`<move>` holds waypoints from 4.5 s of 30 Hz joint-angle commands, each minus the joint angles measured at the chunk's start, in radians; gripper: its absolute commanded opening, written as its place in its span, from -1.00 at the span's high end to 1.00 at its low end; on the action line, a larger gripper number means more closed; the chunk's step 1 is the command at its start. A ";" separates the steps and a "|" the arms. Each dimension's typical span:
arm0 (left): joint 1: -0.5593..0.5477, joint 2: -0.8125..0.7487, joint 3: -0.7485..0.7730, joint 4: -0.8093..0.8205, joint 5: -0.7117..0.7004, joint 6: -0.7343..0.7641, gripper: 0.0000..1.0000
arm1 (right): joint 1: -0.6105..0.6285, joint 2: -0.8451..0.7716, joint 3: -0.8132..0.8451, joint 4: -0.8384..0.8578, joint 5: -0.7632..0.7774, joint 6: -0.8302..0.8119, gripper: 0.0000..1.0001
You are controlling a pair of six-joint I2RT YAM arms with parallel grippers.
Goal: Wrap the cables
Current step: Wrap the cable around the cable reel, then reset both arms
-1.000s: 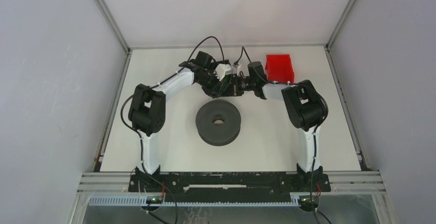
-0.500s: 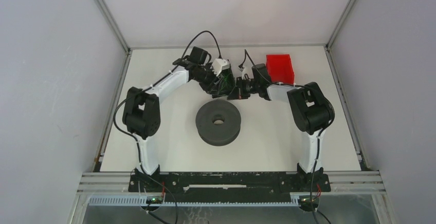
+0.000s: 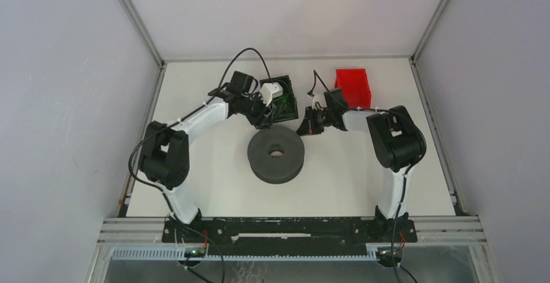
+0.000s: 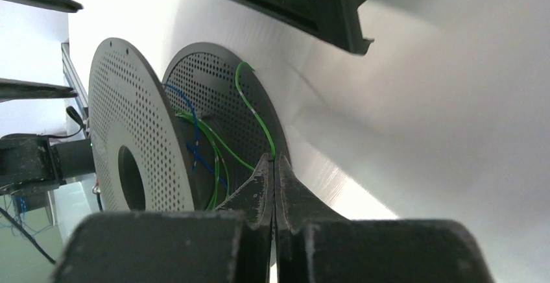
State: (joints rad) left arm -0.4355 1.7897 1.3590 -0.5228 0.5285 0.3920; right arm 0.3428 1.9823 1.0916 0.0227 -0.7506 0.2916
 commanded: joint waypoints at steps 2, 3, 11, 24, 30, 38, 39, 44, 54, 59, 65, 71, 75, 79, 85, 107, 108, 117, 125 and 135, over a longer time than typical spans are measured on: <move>0.006 -0.104 -0.098 0.150 -0.023 -0.029 0.02 | -0.003 -0.071 -0.024 -0.020 -0.021 -0.015 1.00; 0.006 -0.117 -0.116 0.168 -0.025 -0.033 0.02 | -0.003 -0.069 -0.027 -0.023 -0.025 -0.011 1.00; 0.006 -0.170 -0.188 0.246 -0.043 -0.062 0.02 | 0.008 -0.059 -0.056 -0.066 -0.041 0.015 0.90; 0.006 -0.171 -0.193 0.269 -0.093 -0.070 0.02 | 0.021 -0.076 -0.098 -0.088 -0.064 0.019 0.88; 0.007 -0.190 -0.229 0.267 -0.118 -0.073 0.03 | 0.025 -0.084 -0.115 -0.086 -0.069 0.041 0.87; -0.003 -0.383 -0.394 0.231 -0.004 0.071 -0.14 | 0.021 -0.080 -0.116 -0.063 -0.066 0.052 0.89; -0.012 -0.397 -0.398 0.208 0.005 0.095 -0.23 | 0.021 -0.081 -0.116 -0.063 -0.064 0.051 0.89; -0.125 -0.453 -0.448 0.140 0.006 0.201 -0.49 | 0.026 -0.076 -0.116 -0.058 -0.068 0.052 0.91; -0.364 -0.467 -0.500 0.088 -0.157 0.336 -1.00 | 0.038 -0.091 -0.116 -0.056 -0.059 0.032 0.94; -0.421 -0.459 -0.524 0.120 -0.271 0.348 -1.00 | 0.036 -0.092 -0.116 -0.058 -0.055 0.028 0.94; -0.440 -0.425 -0.525 0.119 -0.325 0.367 -1.00 | 0.031 -0.090 -0.115 -0.051 -0.057 0.032 0.94; -0.405 -0.378 -0.486 0.128 -0.396 0.358 -0.92 | 0.028 -0.081 -0.085 -0.057 -0.058 0.034 0.95; -0.352 -0.355 -0.469 0.148 -0.408 0.371 -0.88 | 0.013 -0.064 -0.041 -0.062 -0.053 0.024 0.95; -0.311 -0.318 -0.442 0.166 -0.420 0.376 -0.86 | -0.006 -0.038 0.024 -0.086 -0.055 0.008 0.95; -0.276 -0.280 -0.415 0.176 -0.437 0.378 -0.85 | -0.013 0.015 0.096 -0.113 -0.054 0.000 0.94; -0.257 -0.320 -0.423 0.170 -0.412 0.332 -0.93 | -0.109 0.032 0.200 -0.294 -0.112 -0.103 0.27; -0.256 -0.329 -0.427 0.168 -0.406 0.330 -0.94 | -0.120 0.022 0.203 -0.318 -0.119 -0.124 0.26; -0.256 -0.471 -0.462 0.135 -0.326 0.331 -0.97 | -0.200 -0.122 0.223 -0.607 -0.129 -0.408 0.15; -0.178 -0.618 -0.465 0.090 -0.180 0.285 -1.00 | -0.240 -0.330 0.189 -0.719 0.050 -0.520 0.03; 0.084 -0.801 -0.503 0.354 -0.490 -0.072 -1.00 | -0.281 -0.733 0.092 -0.606 0.536 -0.514 -0.45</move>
State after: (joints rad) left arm -0.4198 1.0428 0.8959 -0.3290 0.2173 0.4988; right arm 0.0677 1.3655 1.2247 -0.6506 -0.4229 -0.1986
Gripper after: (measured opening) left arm 0.998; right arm 0.683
